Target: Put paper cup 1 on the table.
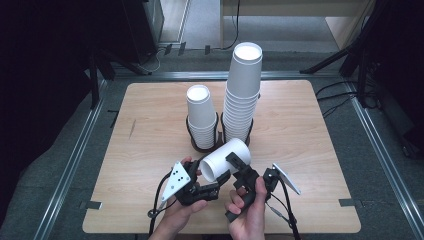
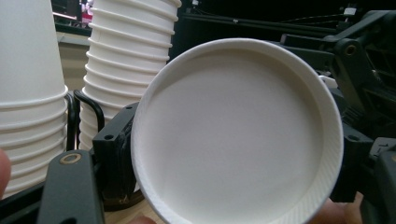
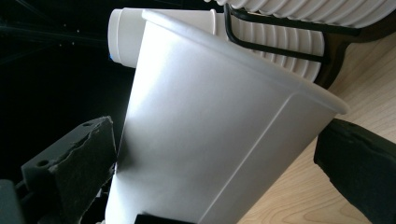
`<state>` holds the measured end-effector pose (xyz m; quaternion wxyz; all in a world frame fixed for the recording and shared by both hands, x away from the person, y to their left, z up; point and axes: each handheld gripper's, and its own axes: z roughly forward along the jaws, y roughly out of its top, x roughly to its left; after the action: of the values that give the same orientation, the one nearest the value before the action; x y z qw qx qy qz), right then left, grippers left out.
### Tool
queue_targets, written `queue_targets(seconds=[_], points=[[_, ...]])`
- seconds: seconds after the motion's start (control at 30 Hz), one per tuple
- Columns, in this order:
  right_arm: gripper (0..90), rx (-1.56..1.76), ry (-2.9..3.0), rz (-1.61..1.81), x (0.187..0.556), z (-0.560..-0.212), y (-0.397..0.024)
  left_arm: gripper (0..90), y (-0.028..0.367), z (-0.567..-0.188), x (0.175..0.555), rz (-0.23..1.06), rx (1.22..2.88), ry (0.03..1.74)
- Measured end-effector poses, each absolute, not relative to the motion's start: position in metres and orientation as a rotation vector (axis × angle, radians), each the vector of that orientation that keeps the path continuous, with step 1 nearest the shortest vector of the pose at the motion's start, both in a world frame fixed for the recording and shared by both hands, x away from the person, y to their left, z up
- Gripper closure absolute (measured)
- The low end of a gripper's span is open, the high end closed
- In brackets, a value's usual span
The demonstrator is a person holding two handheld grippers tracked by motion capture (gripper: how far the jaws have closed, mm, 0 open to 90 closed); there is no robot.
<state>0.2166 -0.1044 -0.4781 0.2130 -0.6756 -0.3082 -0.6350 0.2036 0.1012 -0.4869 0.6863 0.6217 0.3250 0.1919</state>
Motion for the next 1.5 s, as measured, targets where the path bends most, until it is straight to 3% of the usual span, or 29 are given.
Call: queue_targets(seconds=[0.6,0.83,1.5], points=[[0.0,-1.86,-0.678,-1.703,0.235,-0.487,-0.108,22.5,0.096,-0.489,0.202,0.424,1.416,0.706],[9.3,-1.845,-0.626,-1.699,0.235,-0.49,-0.107,21.6,0.097,-0.489,0.202,0.426,1.427,0.716],[13.0,-1.993,-0.826,-1.963,0.237,-0.47,-0.123,6.1,0.106,-0.482,0.205,0.369,1.471,0.769]])
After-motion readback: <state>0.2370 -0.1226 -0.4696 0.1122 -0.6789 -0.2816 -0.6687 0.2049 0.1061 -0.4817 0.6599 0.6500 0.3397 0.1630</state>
